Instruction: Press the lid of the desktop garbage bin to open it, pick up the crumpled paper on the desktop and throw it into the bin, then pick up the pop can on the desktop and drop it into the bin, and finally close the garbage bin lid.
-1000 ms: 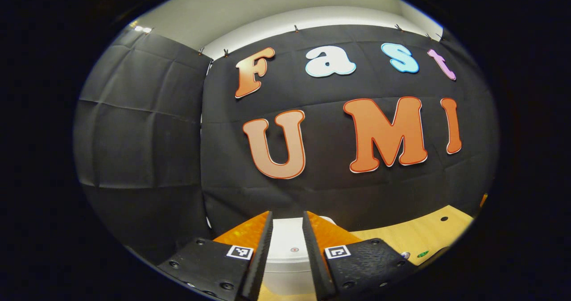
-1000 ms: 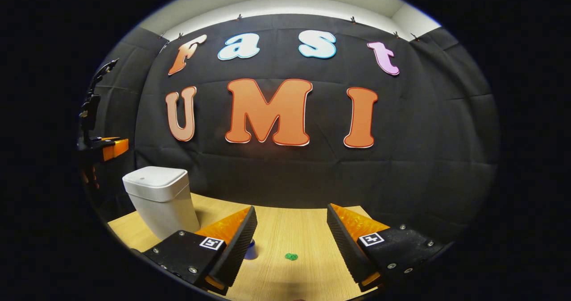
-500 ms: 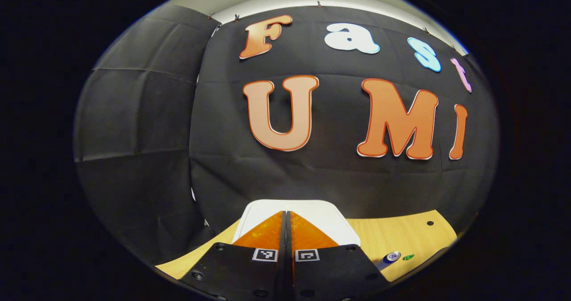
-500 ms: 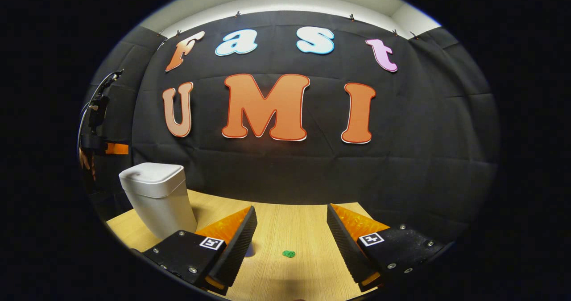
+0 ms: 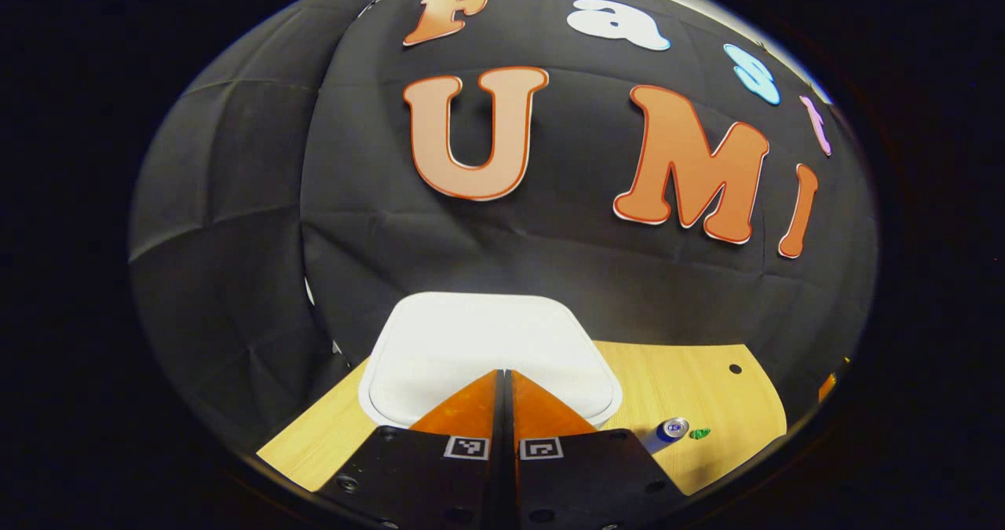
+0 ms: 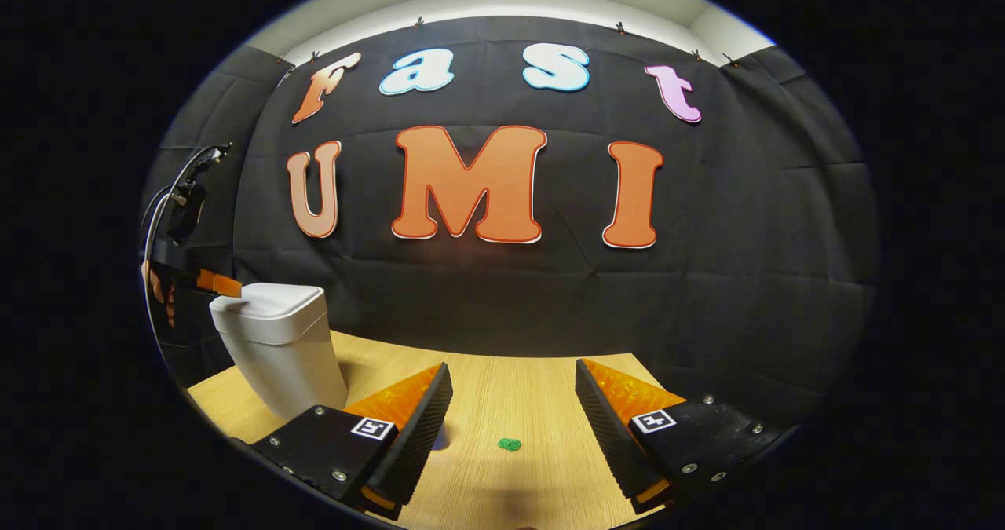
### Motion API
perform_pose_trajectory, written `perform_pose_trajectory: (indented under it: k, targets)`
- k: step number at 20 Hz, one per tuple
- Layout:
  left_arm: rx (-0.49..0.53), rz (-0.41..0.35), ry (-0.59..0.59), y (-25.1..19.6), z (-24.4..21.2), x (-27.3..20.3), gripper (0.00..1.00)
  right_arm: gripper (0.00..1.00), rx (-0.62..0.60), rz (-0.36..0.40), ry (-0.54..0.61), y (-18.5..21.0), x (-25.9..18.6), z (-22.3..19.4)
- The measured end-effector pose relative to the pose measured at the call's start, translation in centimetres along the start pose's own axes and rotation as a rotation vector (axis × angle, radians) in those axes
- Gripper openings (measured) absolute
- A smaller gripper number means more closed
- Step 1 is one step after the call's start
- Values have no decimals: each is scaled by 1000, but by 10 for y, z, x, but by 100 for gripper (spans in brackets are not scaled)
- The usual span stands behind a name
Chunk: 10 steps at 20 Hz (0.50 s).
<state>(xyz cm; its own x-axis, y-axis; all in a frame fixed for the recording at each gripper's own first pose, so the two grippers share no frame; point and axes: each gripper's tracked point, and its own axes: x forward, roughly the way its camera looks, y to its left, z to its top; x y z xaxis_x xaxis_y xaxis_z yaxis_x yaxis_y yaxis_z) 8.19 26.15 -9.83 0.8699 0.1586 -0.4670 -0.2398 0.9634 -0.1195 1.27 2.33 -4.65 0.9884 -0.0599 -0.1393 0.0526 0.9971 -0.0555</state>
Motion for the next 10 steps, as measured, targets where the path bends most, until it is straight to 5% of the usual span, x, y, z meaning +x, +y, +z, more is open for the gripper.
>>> perform_pose_trajectory:
  k: [5,10]
  targets:
    - [-1,-31,68,0,-6,6,0,94,0,-10,12,-4,2,-5]
    - [-119,-50,110,6,-6,8,0,94,6,-8,20,-3,3,-8]
